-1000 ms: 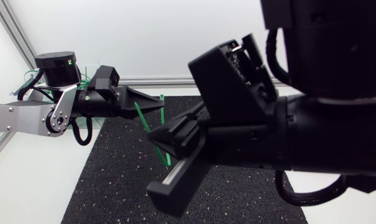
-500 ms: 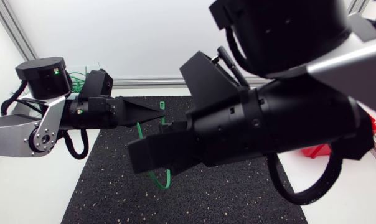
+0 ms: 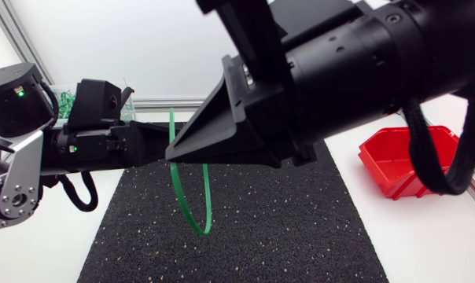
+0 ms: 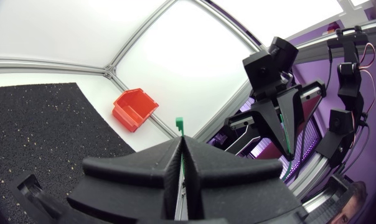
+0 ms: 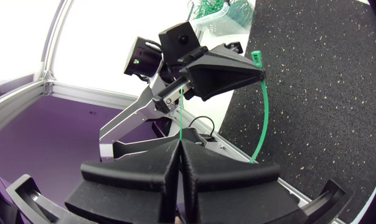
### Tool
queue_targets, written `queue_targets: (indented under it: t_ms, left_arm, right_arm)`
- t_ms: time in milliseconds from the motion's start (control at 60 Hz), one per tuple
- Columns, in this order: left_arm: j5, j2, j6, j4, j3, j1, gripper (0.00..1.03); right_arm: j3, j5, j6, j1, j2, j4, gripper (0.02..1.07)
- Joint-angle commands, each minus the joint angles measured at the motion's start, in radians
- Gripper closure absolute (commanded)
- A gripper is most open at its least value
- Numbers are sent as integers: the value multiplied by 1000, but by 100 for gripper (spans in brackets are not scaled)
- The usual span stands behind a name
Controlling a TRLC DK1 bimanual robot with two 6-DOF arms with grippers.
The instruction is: Take a green cable tie from the red box, thread the tail through the head to close it, then place it in the transparent bin on the left.
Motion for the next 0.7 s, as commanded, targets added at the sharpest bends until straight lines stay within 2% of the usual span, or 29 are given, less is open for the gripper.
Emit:
queue_targets:
  t_ms: [0, 117, 683]
  left_arm:
    - [-16, -40, -1, 2, -37, -15, 100]
    - [-47, -75, 0, 2, -49, -22, 100]
    - [-254, -207, 36, 25, -100, -122, 100]
  right_arm:
    - [54, -52, 61, -20, 31, -45, 101]
    - [83, -104, 97, -45, 42, -87, 101]
    - [130, -129, 177, -63, 28, -119, 101]
